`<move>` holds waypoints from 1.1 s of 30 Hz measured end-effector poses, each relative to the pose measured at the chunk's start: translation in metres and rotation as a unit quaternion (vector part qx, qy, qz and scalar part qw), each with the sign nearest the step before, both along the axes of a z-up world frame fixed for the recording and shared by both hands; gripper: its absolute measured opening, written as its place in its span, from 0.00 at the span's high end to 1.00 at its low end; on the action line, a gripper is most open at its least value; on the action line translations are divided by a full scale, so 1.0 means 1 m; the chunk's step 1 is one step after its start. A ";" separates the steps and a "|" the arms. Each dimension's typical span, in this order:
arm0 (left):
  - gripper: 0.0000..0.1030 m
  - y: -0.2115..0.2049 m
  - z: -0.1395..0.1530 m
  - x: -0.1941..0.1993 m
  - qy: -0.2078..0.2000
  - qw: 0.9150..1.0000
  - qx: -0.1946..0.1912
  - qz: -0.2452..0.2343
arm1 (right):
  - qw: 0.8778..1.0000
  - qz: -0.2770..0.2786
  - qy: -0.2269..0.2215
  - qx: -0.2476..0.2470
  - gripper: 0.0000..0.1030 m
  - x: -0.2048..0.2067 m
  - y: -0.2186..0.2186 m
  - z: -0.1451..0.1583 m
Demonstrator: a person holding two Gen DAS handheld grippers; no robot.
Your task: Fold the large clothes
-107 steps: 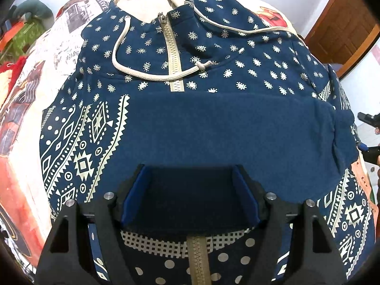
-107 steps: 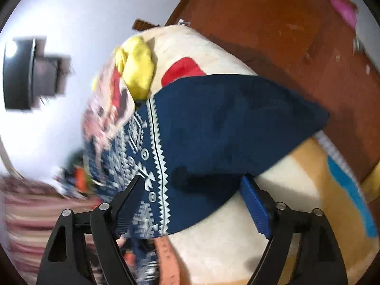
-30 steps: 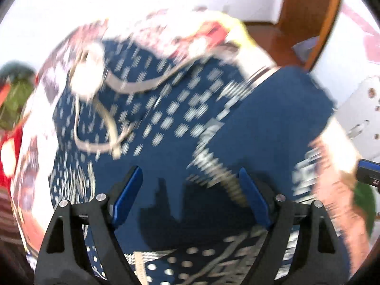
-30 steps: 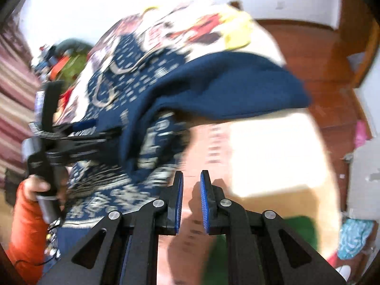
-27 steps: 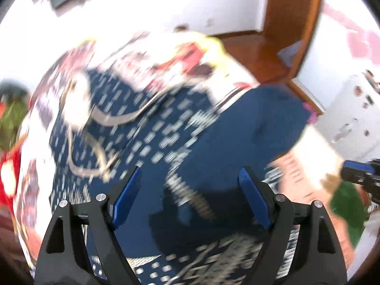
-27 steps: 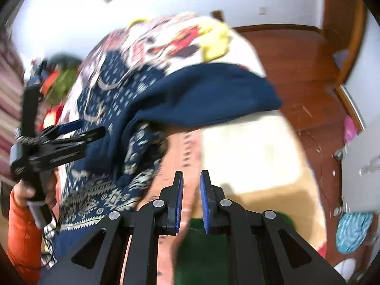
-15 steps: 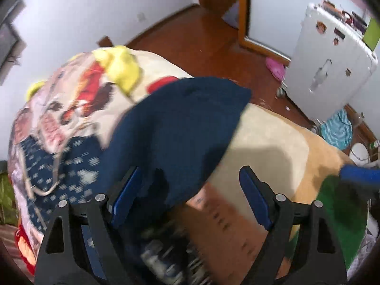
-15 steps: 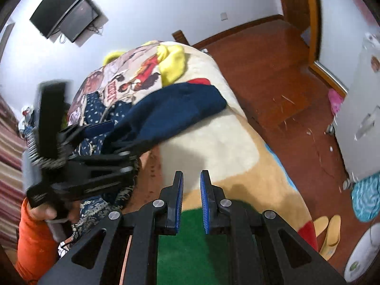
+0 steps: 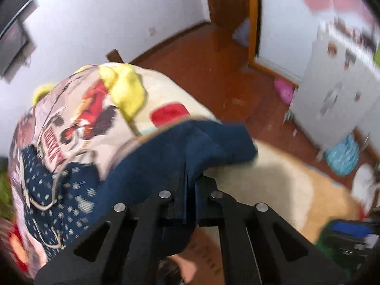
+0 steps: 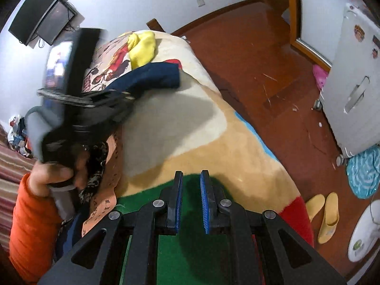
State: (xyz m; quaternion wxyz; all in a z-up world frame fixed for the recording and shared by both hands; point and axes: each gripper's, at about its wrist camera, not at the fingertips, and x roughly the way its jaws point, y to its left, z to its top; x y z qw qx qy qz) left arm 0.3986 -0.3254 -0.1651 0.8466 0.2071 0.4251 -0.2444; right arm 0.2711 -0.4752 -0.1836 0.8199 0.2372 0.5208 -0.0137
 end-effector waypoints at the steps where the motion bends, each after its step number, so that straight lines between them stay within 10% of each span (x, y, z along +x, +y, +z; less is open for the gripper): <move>1: 0.96 0.013 0.016 -0.001 -0.003 1.000 -0.023 0.006 | 1.000 0.004 -0.002 0.000 0.90 0.002 0.002 0.000; 8: 0.96 0.151 0.123 -0.019 -0.049 0.985 -0.144 0.078 | 0.997 0.066 -0.031 -0.022 0.90 0.033 0.037 0.021; 14: 0.96 0.288 0.141 -0.047 -0.069 0.969 -0.155 0.180 | 0.991 0.127 -0.047 -0.013 0.90 0.068 0.088 0.039; 27: 0.95 0.461 -0.036 -0.123 0.124 0.927 -0.163 0.315 | 0.962 0.250 0.031 -0.104 0.90 0.121 0.212 -0.008; 33: 0.65 0.480 -0.090 -0.161 0.164 0.911 -0.169 0.340 | 0.944 0.282 0.020 -0.170 0.90 0.104 0.229 -0.009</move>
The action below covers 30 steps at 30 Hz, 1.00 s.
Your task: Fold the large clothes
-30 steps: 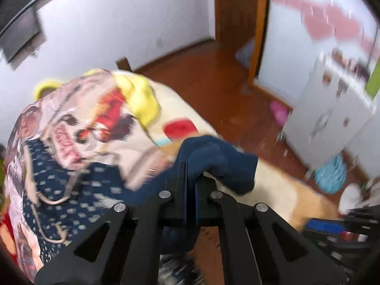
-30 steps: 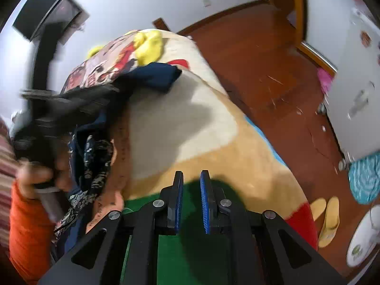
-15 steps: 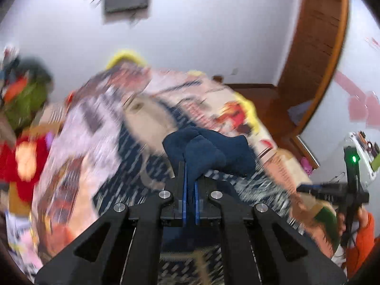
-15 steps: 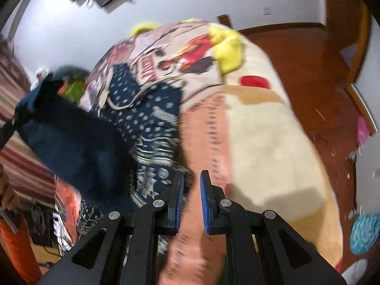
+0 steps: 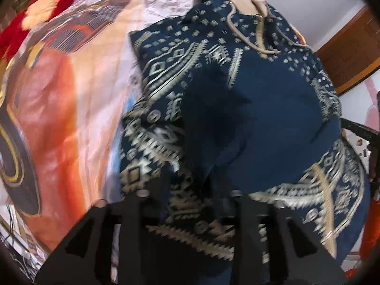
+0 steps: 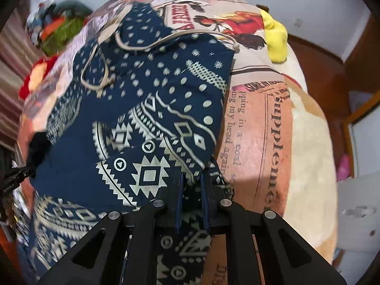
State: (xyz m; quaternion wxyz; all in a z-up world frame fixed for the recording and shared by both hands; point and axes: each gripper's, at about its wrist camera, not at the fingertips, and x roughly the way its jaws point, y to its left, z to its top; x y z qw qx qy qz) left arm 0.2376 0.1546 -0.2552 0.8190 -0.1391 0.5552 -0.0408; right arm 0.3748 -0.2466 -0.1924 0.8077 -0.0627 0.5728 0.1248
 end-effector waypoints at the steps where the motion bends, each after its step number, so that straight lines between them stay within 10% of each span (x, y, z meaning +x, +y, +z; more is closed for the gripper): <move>1: 0.63 0.002 0.001 -0.004 -0.004 1.000 0.003 0.001 | 1.000 0.007 -0.004 -0.012 0.90 -0.004 0.002 0.000; 10: 0.33 0.029 0.023 -0.002 -0.037 0.999 -0.008 0.019 | 0.998 0.035 -0.008 -0.059 0.90 -0.021 0.015 0.003; 19: 0.32 0.063 -0.040 0.019 0.047 0.979 -0.148 0.135 | 1.000 0.013 0.006 0.008 0.90 -0.029 0.005 0.021; 22: 0.33 0.058 -0.042 0.020 0.042 0.981 -0.127 0.140 | 1.000 0.002 -0.002 0.017 0.90 -0.030 0.000 0.027; 26: 0.72 0.045 -0.025 0.021 0.011 0.991 -0.054 0.124 | 0.999 -0.011 -0.008 0.037 0.90 -0.026 -0.004 0.036; 30: 0.85 0.008 0.018 0.025 -0.054 0.993 0.076 0.079 | 0.999 -0.009 -0.020 0.042 0.90 -0.020 -0.003 0.041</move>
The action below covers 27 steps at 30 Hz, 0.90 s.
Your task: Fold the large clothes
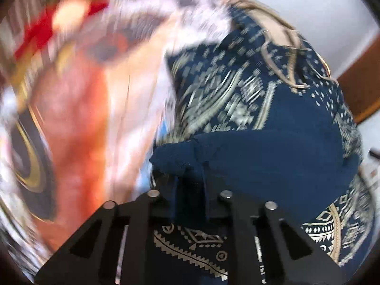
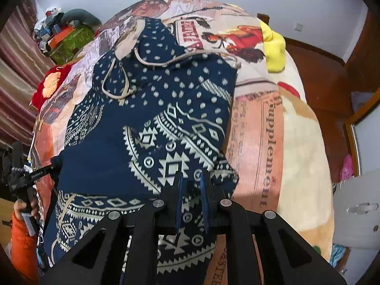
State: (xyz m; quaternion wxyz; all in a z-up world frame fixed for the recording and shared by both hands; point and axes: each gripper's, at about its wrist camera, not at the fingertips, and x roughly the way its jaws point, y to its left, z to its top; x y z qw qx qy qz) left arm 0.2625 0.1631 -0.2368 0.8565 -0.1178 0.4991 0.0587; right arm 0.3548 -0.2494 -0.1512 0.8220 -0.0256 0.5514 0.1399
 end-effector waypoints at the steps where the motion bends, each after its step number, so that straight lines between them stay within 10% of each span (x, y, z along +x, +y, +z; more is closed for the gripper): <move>1: 0.85 -0.005 0.011 0.001 -0.014 1.000 0.017 -0.004 | 1.000 -0.001 -0.002 0.000 0.90 0.002 0.001 0.001; 8: 0.86 -0.051 0.148 0.026 -0.181 0.980 0.053 -0.063 | 1.000 -0.007 -0.007 0.010 0.90 0.029 0.007 0.001; 15: 0.86 -0.080 0.225 0.038 -0.275 0.952 0.104 -0.087 | 1.000 -0.011 -0.002 0.013 0.90 0.078 0.024 -0.005; 21: 0.86 -0.027 0.185 0.054 -0.220 0.967 0.121 -0.032 | 0.999 -0.012 0.017 -0.036 0.90 0.104 0.033 -0.038; 27: 0.85 0.033 0.055 0.078 -0.040 0.998 0.048 -0.019 | 1.000 -0.010 0.005 -0.028 0.90 0.102 0.026 -0.056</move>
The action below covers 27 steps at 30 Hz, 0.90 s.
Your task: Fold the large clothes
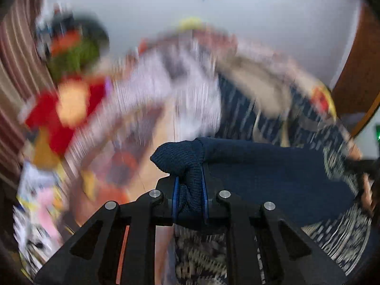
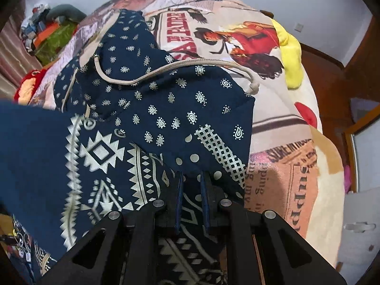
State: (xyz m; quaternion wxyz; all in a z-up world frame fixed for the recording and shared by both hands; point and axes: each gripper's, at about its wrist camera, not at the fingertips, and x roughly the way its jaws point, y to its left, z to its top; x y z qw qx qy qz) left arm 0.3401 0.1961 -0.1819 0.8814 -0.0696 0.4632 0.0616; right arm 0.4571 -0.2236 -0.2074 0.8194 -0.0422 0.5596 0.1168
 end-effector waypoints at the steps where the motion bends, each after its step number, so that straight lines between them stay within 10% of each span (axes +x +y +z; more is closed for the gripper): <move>1: 0.85 0.004 -0.016 -0.002 0.019 1.000 -0.015 0.002 | 1.000 -0.002 -0.001 0.005 0.90 0.000 -0.001 0.000; 8: 0.72 0.016 -0.105 -0.002 0.106 0.992 -0.063 0.011 | 0.999 -0.028 0.013 0.041 0.90 0.001 -0.011 0.003; 27: 0.49 -0.025 -0.051 -0.027 0.073 0.997 0.003 -0.027 | 0.999 0.046 0.018 -0.003 0.90 -0.078 -0.023 0.025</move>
